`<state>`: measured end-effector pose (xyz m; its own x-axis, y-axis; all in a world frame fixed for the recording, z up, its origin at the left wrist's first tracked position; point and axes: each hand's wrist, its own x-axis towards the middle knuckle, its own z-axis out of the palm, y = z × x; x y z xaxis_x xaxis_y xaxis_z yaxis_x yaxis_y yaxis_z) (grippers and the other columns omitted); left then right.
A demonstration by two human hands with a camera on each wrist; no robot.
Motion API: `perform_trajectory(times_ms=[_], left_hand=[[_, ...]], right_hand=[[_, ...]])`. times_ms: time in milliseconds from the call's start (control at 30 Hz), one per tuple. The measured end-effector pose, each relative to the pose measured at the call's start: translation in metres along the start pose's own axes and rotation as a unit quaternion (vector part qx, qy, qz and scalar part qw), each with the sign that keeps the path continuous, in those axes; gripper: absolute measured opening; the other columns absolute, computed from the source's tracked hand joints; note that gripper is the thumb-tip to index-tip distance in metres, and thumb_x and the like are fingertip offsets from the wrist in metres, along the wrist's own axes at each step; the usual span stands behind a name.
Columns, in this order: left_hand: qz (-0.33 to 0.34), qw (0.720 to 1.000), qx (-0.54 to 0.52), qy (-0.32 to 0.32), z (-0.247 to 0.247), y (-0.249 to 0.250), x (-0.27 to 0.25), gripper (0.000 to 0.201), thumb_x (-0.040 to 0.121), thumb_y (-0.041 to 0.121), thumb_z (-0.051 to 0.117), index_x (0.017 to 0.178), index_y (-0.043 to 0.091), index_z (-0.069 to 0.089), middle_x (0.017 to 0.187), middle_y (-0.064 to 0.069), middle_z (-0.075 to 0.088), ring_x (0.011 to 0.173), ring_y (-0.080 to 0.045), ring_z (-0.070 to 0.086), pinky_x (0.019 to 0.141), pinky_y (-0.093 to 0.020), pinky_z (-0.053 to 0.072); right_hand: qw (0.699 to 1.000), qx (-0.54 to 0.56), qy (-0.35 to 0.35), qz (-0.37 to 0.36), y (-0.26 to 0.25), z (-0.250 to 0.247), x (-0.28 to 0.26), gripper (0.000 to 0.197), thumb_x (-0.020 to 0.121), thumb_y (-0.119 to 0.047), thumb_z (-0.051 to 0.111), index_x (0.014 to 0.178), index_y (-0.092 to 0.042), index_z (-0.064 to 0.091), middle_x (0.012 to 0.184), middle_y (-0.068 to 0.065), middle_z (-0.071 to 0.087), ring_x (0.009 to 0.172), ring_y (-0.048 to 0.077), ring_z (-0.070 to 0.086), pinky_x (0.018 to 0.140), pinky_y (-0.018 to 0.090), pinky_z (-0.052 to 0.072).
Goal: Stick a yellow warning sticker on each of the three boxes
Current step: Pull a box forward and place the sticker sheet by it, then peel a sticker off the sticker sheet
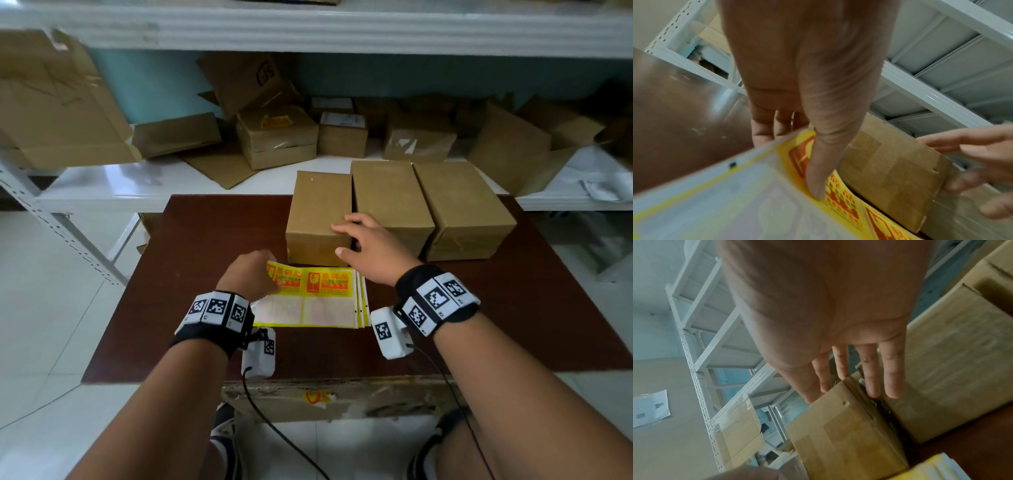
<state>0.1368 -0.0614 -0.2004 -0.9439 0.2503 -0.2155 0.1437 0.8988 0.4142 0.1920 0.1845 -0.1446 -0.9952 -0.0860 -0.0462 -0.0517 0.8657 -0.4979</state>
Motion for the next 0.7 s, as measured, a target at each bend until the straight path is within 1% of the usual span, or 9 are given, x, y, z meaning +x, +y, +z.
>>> perform_trajectory(times_ms=[33,100,167,233,333,433,500,567,700], left_hand=[[0.008,1.000,0.002,0.000,0.001,0.001,-0.001,0.043,0.070,0.022,0.084,0.109,0.019,0.066,0.108,-0.006,0.060,0.092,-0.022,0.057,0.078,-0.033,0.048],[0.018,1.000,0.008,-0.002,0.003,0.004,-0.004,0.050,0.068,0.024,0.086,0.112,0.020,0.063,0.111,-0.004,0.052,0.099,-0.024,0.056,0.086,-0.037,0.050],[0.024,0.999,0.023,-0.004,0.006,0.008,-0.006,0.052,0.070,0.021,0.086,0.114,0.021,0.059,0.110,0.000,0.050,0.103,-0.023,0.056,0.087,-0.034,0.049],[0.029,0.999,0.029,-0.003,0.009,0.013,-0.007,0.053,0.071,0.019,0.084,0.115,0.022,0.056,0.110,0.001,0.052,0.102,-0.022,0.058,0.087,-0.034,0.049],[0.019,1.000,0.024,-0.001,0.010,0.017,-0.007,0.054,0.071,0.017,0.084,0.117,0.021,0.055,0.110,-0.002,0.057,0.101,-0.023,0.060,0.086,-0.037,0.052],[-0.009,1.000,0.008,-0.027,0.009,0.018,-0.007,0.053,0.071,0.019,0.083,0.117,0.019,0.056,0.106,-0.004,0.066,0.094,-0.022,0.065,0.079,-0.037,0.056],[-0.020,0.998,-0.001,-0.051,0.009,0.018,-0.007,0.044,0.070,0.020,0.083,0.110,0.016,0.064,0.098,-0.004,0.069,0.087,-0.020,0.067,0.070,-0.033,0.055],[-0.024,0.997,0.012,-0.072,0.010,0.018,-0.007,0.032,0.071,0.021,0.081,0.099,0.012,0.068,0.090,-0.004,0.069,0.081,-0.019,0.068,0.061,-0.027,0.048],[-0.004,0.996,0.027,-0.084,0.014,0.016,-0.011,0.037,0.072,0.026,0.080,0.105,0.017,0.067,0.104,-0.003,0.067,0.091,-0.019,0.063,0.068,-0.026,0.046]], right_hand=[[1.000,-0.014,0.001,-0.001,-0.003,-0.004,0.003,0.049,0.099,-0.041,0.055,0.147,-0.033,0.049,0.158,-0.009,0.031,0.122,0.014,0.054,0.105,0.033,0.044],[0.999,-0.038,-0.002,-0.007,-0.007,-0.012,0.009,0.050,0.100,-0.042,0.054,0.148,-0.033,0.048,0.159,-0.008,0.032,0.136,0.015,0.045,0.111,0.034,0.038],[0.998,-0.050,-0.023,-0.009,-0.009,-0.015,0.015,0.055,0.100,-0.041,0.054,0.153,-0.033,0.041,0.165,-0.008,0.026,0.147,0.015,0.033,0.116,0.035,0.030],[0.997,-0.053,-0.049,-0.006,-0.008,-0.013,0.016,0.060,0.100,-0.039,0.056,0.156,-0.035,0.035,0.168,-0.010,0.017,0.150,0.013,0.027,0.118,0.034,0.027],[0.999,-0.028,-0.041,-0.007,-0.002,-0.007,0.016,0.061,0.099,-0.036,0.059,0.155,-0.036,0.037,0.167,-0.013,0.016,0.149,0.011,0.028,0.115,0.029,0.028],[1.000,-0.005,-0.028,-0.007,0.002,-0.005,0.016,0.059,0.098,-0.033,0.061,0.152,-0.037,0.041,0.165,-0.015,0.019,0.148,0.010,0.031,0.114,0.029,0.030],[1.000,-0.005,-0.027,-0.007,0.001,-0.005,0.016,0.058,0.097,-0.033,0.062,0.151,-0.036,0.042,0.165,-0.014,0.021,0.147,0.011,0.033,0.113,0.030,0.032],[1.000,-0.005,-0.027,-0.007,0.000,-0.005,0.016,0.057,0.097,-0.033,0.062,0.151,-0.034,0.043,0.164,-0.012,0.023,0.146,0.011,0.034,0.113,0.030,0.032],[0.999,-0.007,-0.033,-0.008,-0.003,-0.008,0.015,0.053,0.098,-0.032,0.061,0.149,-0.031,0.046,0.160,-0.009,0.028,0.144,0.012,0.035,0.113,0.030,0.031]])
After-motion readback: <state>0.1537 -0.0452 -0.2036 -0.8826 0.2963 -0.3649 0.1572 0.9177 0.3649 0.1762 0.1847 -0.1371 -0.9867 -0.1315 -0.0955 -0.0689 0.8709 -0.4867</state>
